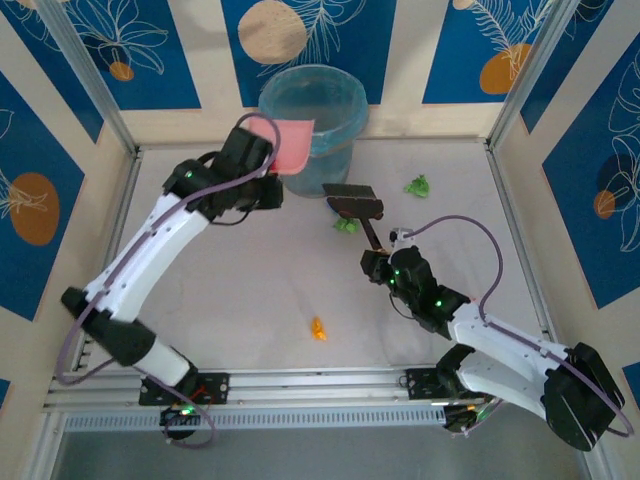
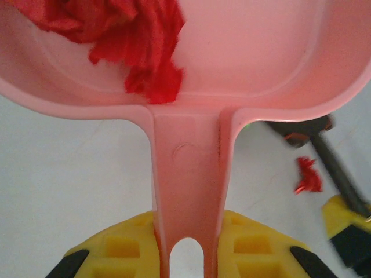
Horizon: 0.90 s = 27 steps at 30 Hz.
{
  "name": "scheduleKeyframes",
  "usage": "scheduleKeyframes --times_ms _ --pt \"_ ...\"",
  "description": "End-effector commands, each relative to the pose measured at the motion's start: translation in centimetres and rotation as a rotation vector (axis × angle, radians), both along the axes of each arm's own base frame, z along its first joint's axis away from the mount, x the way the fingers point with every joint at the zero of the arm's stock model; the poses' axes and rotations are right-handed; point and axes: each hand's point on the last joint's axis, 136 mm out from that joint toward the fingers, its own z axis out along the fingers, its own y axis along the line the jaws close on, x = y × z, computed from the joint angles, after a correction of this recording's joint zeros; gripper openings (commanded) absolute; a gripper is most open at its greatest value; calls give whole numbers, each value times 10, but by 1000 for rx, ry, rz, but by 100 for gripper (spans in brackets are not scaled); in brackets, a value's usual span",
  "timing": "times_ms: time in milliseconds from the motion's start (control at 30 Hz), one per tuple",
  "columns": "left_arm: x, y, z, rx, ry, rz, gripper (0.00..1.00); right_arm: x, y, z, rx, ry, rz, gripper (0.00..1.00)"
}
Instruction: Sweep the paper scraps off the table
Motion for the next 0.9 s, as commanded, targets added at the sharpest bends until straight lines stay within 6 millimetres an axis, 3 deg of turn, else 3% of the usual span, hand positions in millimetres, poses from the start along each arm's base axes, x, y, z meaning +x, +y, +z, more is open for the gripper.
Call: scheduleKeyframes --times_ms 0,233,600,867 --pt "18 -33 13 -73 15 -69 0 5 9 17 59 -40 18 0" --pt "70 -81 52 -181 -64 -93 0 6 17 15 50 -23 49 0" --pt "130 -130 58 -518 -54 -88 0 8 19 16 28 -36 62 0" --pt "165 -167 70 -895 51 -107 0 11 20 15 5 -40 67 0"
